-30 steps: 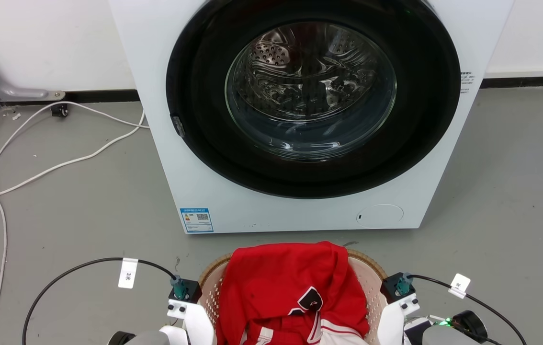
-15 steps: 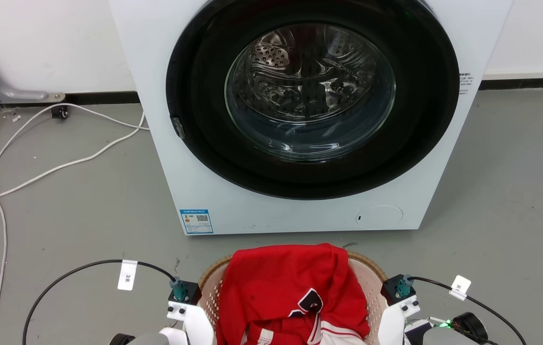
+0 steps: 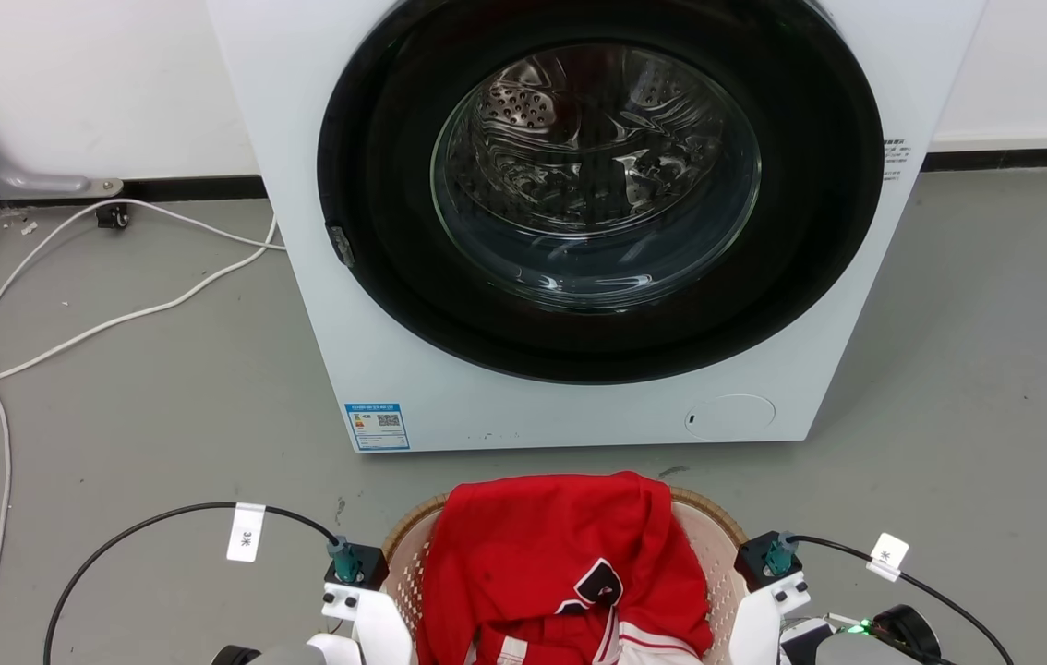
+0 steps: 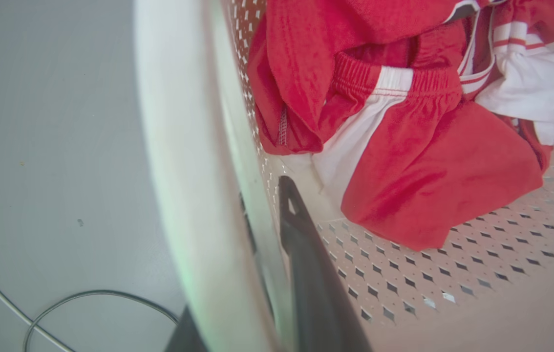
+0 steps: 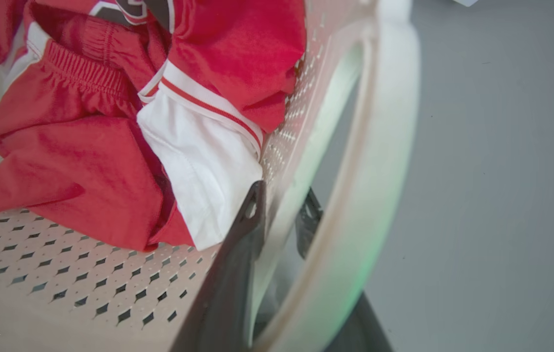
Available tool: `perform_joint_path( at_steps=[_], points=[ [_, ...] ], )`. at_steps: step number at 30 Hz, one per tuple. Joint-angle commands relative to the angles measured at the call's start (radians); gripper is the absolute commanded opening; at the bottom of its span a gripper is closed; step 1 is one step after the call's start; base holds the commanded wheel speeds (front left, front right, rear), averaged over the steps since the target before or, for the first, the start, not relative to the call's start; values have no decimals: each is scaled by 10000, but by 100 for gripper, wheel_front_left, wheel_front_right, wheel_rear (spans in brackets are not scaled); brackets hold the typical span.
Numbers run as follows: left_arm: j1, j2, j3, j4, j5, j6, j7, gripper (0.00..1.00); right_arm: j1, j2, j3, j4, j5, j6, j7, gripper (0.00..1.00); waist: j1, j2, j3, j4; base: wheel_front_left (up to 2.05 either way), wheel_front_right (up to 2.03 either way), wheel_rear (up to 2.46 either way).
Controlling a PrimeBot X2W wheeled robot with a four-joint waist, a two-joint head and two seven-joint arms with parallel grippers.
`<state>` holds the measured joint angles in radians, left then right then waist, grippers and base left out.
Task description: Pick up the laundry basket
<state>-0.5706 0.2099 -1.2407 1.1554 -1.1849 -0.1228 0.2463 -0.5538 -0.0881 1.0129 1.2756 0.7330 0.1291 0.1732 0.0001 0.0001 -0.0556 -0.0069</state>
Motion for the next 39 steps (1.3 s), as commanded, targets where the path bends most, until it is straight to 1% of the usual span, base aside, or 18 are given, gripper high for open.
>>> perform_joint_path(
  at_steps=[1, 39],
  points=[
    [-149, -21, -48, -44, -38, -127, -38, 0, -191, -25, 78, -7, 42, 28, -78, 0, -1, -1, 3, 0, 0, 0, 0],
    [-89, 35, -321, -66, -428, -126, -48, 0, -298, -63, 869, 96, 832, 27, -165, 0, -1, -1, 57, -107, 0, 0, 0]
  ],
)
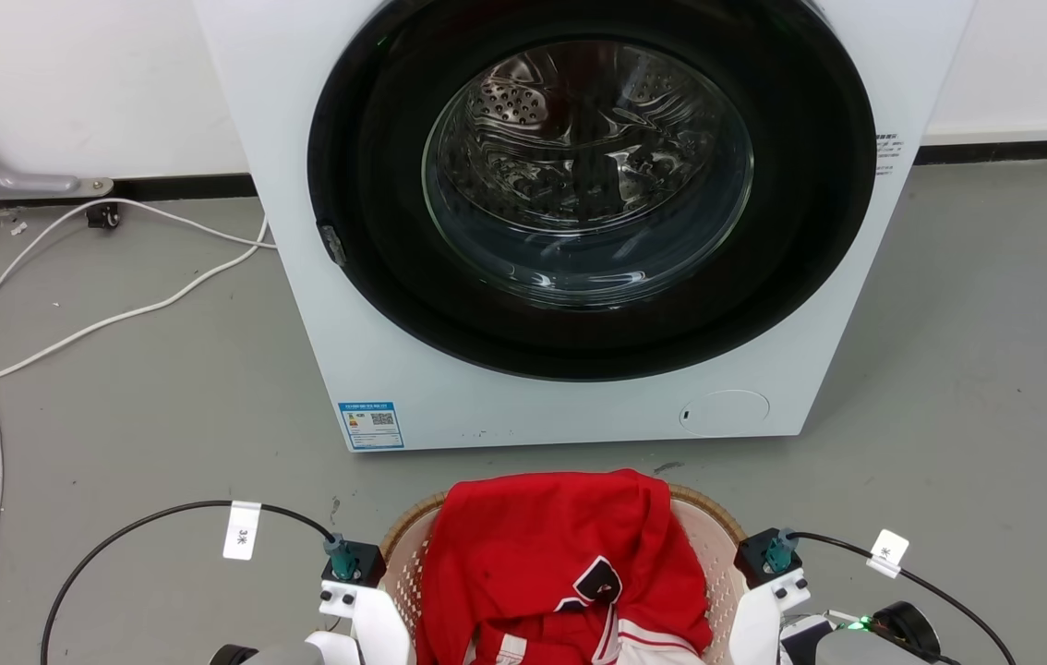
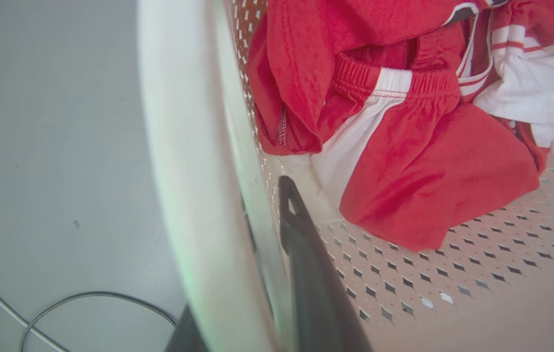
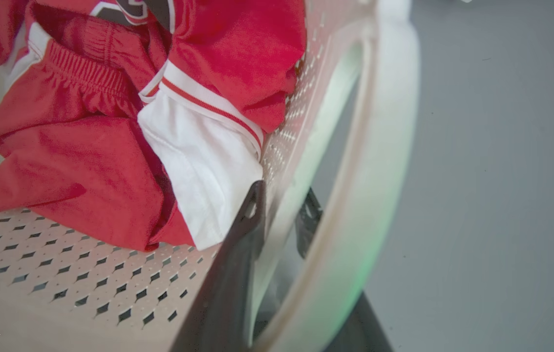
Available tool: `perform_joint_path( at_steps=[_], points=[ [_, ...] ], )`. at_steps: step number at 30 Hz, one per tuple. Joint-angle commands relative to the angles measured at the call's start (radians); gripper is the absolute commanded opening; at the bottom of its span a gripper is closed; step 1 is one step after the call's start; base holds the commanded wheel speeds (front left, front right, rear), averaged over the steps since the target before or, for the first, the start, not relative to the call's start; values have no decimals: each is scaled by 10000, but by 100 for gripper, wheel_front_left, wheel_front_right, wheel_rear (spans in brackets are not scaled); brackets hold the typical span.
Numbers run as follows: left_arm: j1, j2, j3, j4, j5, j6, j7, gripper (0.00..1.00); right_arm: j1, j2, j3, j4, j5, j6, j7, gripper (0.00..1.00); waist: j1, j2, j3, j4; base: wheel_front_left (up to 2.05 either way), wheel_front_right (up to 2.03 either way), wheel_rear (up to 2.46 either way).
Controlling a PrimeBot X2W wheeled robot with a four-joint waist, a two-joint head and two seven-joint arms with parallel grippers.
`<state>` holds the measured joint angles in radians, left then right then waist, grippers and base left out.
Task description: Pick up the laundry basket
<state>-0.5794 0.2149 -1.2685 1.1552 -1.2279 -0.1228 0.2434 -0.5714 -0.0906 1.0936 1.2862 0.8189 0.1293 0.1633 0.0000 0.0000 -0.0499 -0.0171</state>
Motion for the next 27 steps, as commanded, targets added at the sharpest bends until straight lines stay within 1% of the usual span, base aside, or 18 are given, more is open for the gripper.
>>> perform_joint_path(
  at_steps=[1, 27],
  points=[
    [4, -11, -46, -65, -13, -126, -8, 0, -126, -42, 79, -8, 3, 25, -74, 0, 0, 0, -1, -7, 0, 0, 0],
    [25, -13, -102, -30, -81, -127, 28, 0, -62, -147, 499, 19, 423, 25, -38, 0, 0, 0, -14, 2, 0, 0, 0]
  ],
)
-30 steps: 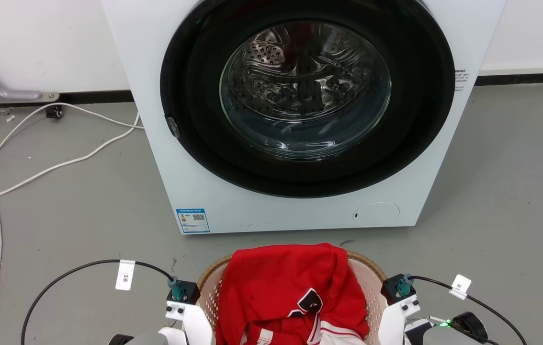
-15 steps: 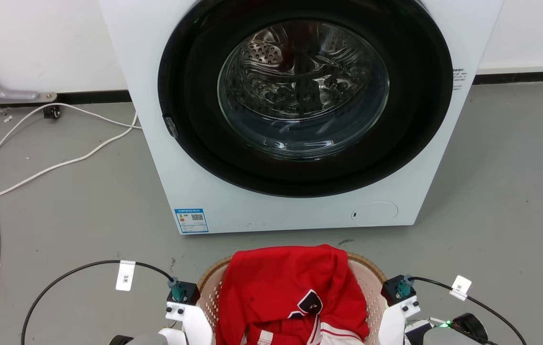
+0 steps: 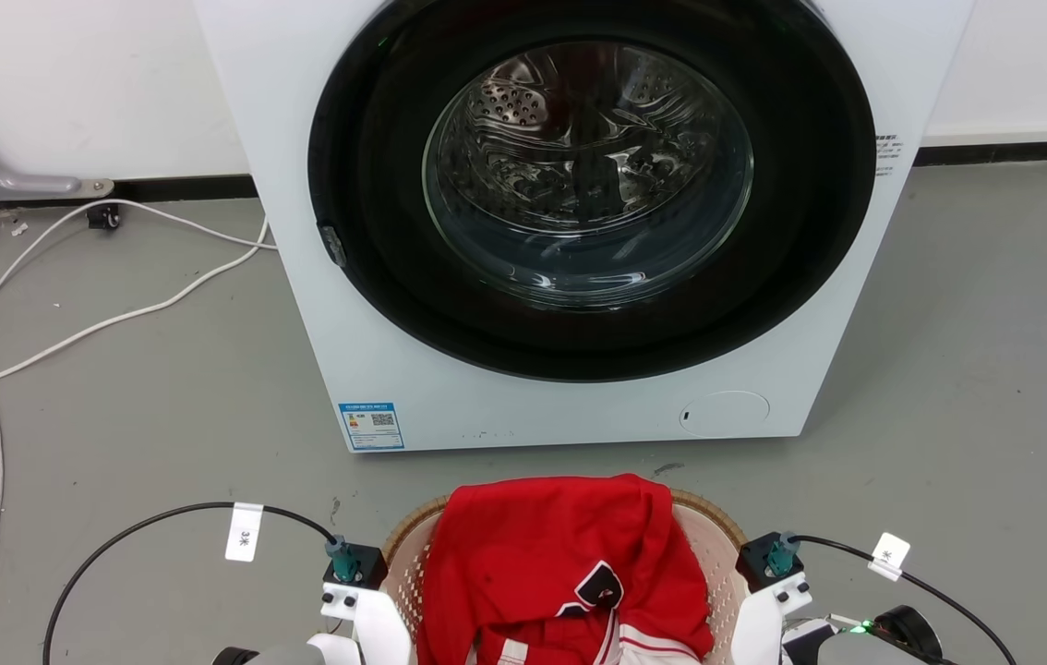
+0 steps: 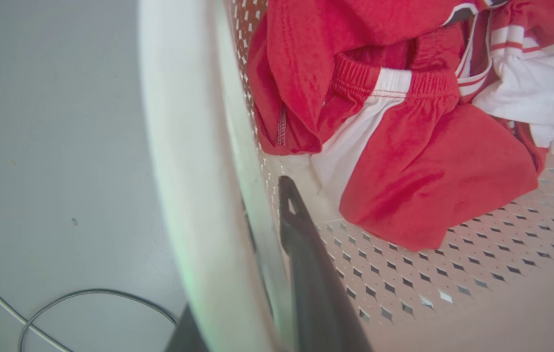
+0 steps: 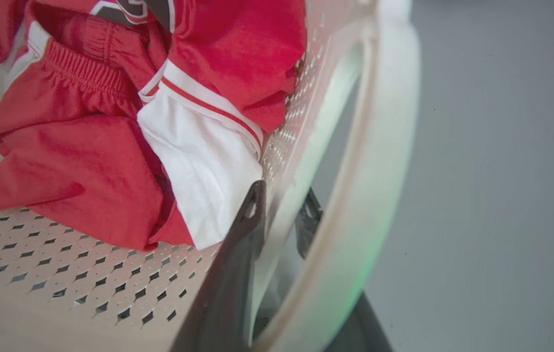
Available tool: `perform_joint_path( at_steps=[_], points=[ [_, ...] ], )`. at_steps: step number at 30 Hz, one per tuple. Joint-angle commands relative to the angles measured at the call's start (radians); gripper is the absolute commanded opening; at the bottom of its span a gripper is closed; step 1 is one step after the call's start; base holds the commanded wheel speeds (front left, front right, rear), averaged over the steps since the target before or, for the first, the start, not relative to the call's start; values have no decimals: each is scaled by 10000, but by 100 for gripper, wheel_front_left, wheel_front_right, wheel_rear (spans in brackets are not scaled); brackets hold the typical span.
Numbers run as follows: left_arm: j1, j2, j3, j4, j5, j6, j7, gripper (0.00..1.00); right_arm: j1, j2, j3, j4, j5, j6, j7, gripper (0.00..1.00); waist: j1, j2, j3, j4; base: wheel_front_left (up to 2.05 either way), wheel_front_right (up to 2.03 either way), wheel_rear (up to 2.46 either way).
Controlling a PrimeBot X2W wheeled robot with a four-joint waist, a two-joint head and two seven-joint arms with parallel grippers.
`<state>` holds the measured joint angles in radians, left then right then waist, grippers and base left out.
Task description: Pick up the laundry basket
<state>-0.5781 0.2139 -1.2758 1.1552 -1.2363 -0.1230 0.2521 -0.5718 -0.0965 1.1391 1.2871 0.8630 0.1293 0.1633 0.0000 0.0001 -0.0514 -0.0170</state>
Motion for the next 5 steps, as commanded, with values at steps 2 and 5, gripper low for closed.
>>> perform_joint_path(
  at_steps=[2, 5],
  points=[
    [18, -6, -31, -31, -7, -125, -70, 0, -63, -95, 84, 11, 25, 25, -52, 0, 0, -1, -2, 5, 0, 0, 0],
    [21, -3, -35, -42, -14, -125, -69, 0, -73, -100, 134, 13, 45, 25, -63, 0, 0, -1, 1, 15, 0, 0, 0]
  ],
)
